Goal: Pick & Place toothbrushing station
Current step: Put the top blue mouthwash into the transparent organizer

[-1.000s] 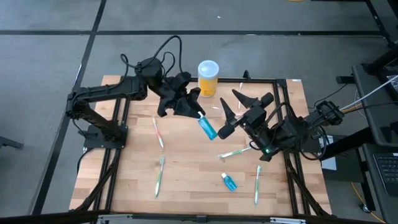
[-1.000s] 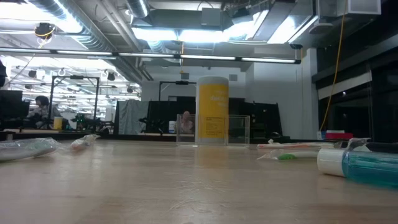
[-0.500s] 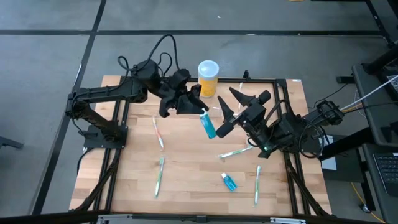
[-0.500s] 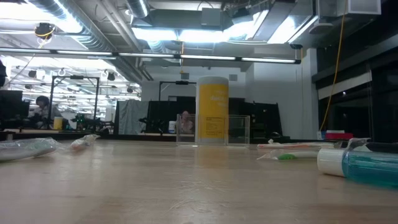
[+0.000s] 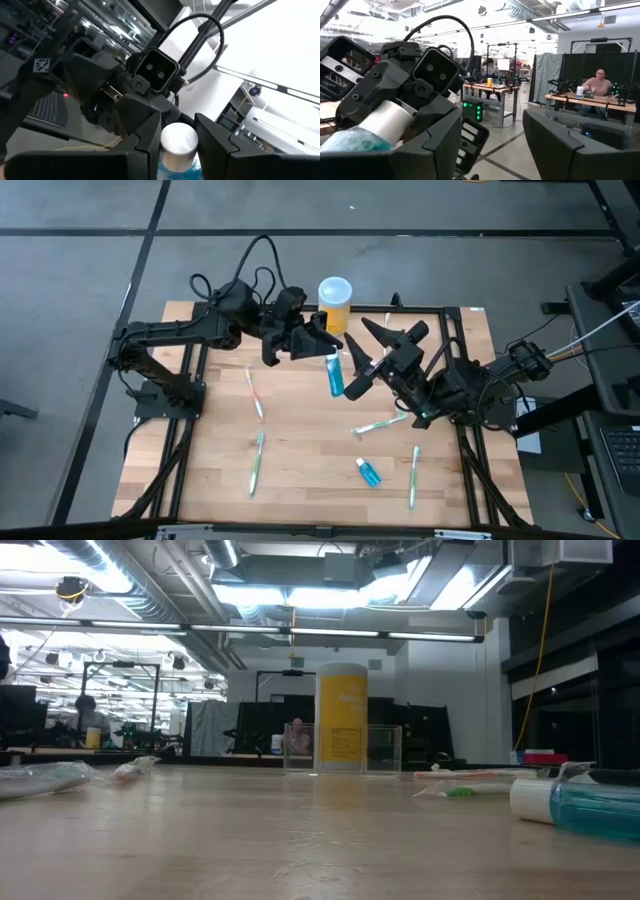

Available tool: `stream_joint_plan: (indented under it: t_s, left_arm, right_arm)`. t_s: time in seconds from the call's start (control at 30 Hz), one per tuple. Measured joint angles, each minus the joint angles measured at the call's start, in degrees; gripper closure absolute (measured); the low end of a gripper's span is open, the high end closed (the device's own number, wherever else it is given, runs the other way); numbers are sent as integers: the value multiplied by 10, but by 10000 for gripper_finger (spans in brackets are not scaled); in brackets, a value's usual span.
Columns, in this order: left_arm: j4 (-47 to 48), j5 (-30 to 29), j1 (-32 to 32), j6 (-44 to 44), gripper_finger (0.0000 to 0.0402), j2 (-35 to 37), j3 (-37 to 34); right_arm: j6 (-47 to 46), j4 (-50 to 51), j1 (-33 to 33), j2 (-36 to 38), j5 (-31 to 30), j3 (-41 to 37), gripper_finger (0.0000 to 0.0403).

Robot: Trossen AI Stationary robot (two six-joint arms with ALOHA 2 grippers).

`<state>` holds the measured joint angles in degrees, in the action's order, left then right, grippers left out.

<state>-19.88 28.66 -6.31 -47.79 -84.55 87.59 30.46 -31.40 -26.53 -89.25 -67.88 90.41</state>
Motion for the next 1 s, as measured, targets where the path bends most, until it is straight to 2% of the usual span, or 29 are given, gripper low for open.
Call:
stream_joint_plan:
  t_s: [0.17, 0.5, 0.83, 1.0]
  left_arm:
    - [-32, -22, 0, -3, 310, -1, 0]
    - [-37, -44, -6, 19, 310, -1, 0]
    - [-39, -43, -17, 58, 310, 16, 0]
    - [48, -39, -28, 128, 310, 49, 0]
  right_arm:
    - [-1, 1, 9, 0, 10, 0, 190]
    - [2, 3, 10, -1, 8, 0, 190]
    - [37, 3, 3, -1, -66, 0, 190]
    - [61, 1, -12, -1, -109, 0, 190]
